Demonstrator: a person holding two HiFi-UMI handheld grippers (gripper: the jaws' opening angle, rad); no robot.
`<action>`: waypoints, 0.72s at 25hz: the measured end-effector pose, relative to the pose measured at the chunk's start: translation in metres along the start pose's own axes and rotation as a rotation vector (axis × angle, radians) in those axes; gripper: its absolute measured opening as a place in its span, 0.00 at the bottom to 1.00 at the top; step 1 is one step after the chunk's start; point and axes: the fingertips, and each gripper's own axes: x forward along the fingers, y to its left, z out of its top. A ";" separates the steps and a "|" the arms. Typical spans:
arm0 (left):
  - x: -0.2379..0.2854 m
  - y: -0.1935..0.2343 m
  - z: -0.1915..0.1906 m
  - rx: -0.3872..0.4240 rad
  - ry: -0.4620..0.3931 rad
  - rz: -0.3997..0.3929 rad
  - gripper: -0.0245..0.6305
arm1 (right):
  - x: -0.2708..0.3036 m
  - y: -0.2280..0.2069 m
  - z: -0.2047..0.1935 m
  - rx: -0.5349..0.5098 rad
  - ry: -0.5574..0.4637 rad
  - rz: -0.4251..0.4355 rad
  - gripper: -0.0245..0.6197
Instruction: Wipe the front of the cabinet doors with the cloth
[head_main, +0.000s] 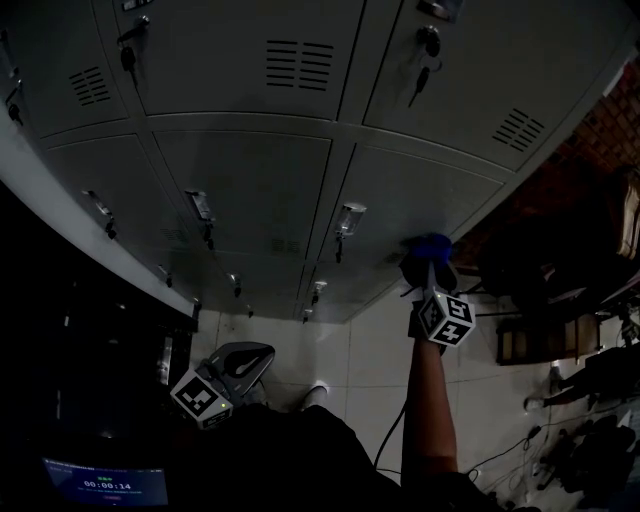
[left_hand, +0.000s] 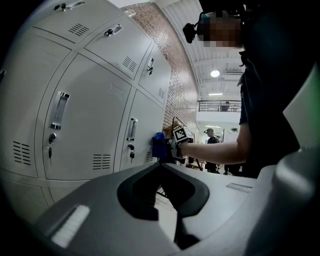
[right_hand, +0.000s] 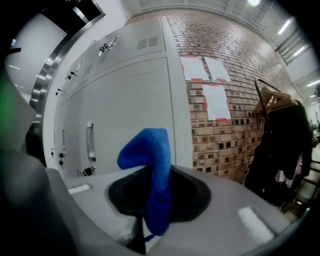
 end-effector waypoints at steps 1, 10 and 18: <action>-0.001 0.000 0.001 -0.004 -0.004 -0.001 0.04 | -0.002 0.014 0.003 -0.004 -0.009 0.024 0.15; -0.013 0.004 0.005 0.001 -0.027 0.000 0.04 | 0.001 0.163 -0.008 -0.058 0.004 0.291 0.15; -0.032 0.015 0.007 -0.017 -0.026 0.043 0.04 | 0.027 0.219 -0.054 -0.074 0.088 0.370 0.15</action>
